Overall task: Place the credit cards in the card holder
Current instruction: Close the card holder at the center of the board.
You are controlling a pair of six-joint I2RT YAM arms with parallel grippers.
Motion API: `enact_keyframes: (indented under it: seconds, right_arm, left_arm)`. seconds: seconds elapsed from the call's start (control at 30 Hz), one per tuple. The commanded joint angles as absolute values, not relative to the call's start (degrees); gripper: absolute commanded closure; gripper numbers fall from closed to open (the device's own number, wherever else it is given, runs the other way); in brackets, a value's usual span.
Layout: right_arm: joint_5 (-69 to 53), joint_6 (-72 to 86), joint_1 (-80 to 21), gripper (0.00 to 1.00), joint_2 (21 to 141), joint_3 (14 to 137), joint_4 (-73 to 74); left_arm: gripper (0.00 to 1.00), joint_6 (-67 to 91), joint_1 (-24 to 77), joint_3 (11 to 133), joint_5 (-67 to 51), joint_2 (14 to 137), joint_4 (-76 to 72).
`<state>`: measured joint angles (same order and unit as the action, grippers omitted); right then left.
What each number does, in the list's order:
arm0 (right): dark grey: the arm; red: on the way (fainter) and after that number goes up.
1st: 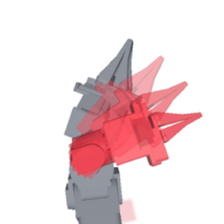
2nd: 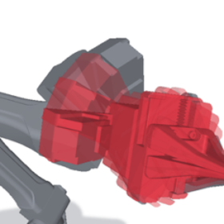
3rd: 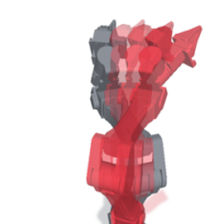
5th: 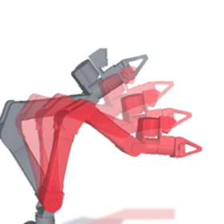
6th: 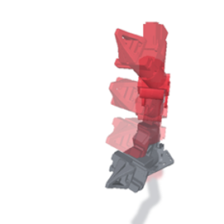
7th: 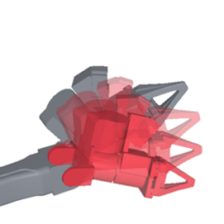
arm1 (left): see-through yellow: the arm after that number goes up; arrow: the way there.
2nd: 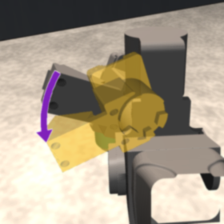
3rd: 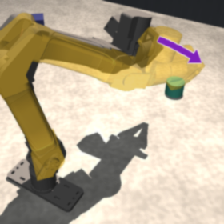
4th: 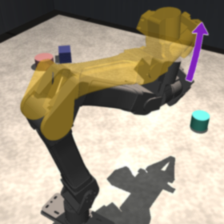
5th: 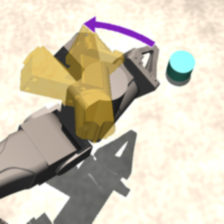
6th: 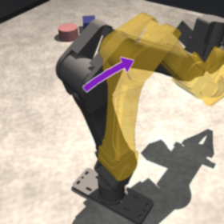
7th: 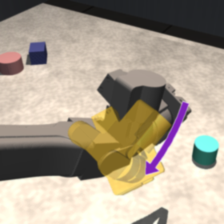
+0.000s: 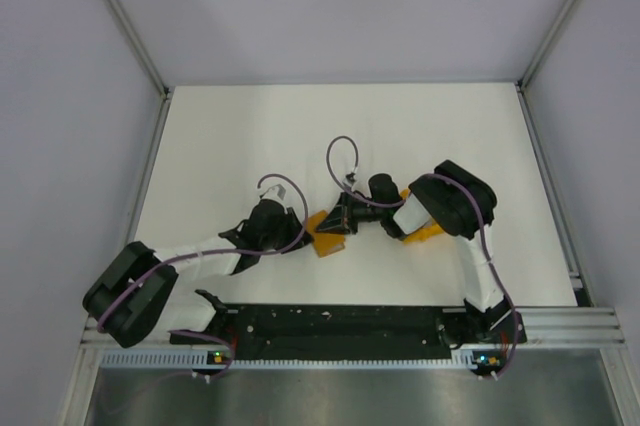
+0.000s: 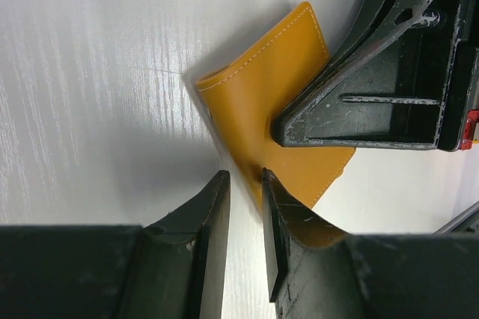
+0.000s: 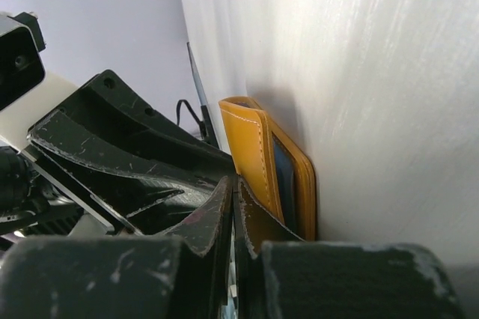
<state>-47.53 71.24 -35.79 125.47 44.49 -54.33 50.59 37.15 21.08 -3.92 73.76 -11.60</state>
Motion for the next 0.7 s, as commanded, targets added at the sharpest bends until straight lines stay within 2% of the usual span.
enact_keyframes:
  seconds: [0.0, 0.1, 0.2, 0.37, 0.53, 0.67]
  right_arm:
    - [-21.02, 60.91, -35.42, 1.0, 144.32, 40.16, -26.82]
    - [-18.29, 59.07, -35.42, 1.0, 144.5, 41.48, -22.43]
    - [-8.83, 57.14, -37.17, 1.0, 138.1, 40.96, -15.14]
    - [-1.16, 53.09, -40.33, 1.0, 133.6, 44.64, -6.25]
    - [-3.08, 52.65, -42.19, 1.0, 138.77, 48.86, -2.91]
    - [-2.54, 54.14, -42.1, 1.0, 137.99, 47.46, -3.43]
  left_arm:
    - [0.72, 48.96, 37.18, 23.29, -4.66, 72.07, -9.41]
    - [0.71, 48.43, 37.27, 23.55, -4.57, 71.19, -9.14]
    - [0.71, 47.64, 37.18, 24.61, -3.61, 71.1, -7.04]
    - [0.71, 47.99, 37.27, 24.61, -3.51, 71.19, -7.47]
    - [0.71, 48.34, 37.18, 24.17, -2.82, 69.97, -6.77]
    - [0.71, 48.34, 37.18, 23.73, -1.58, 69.08, -5.54]
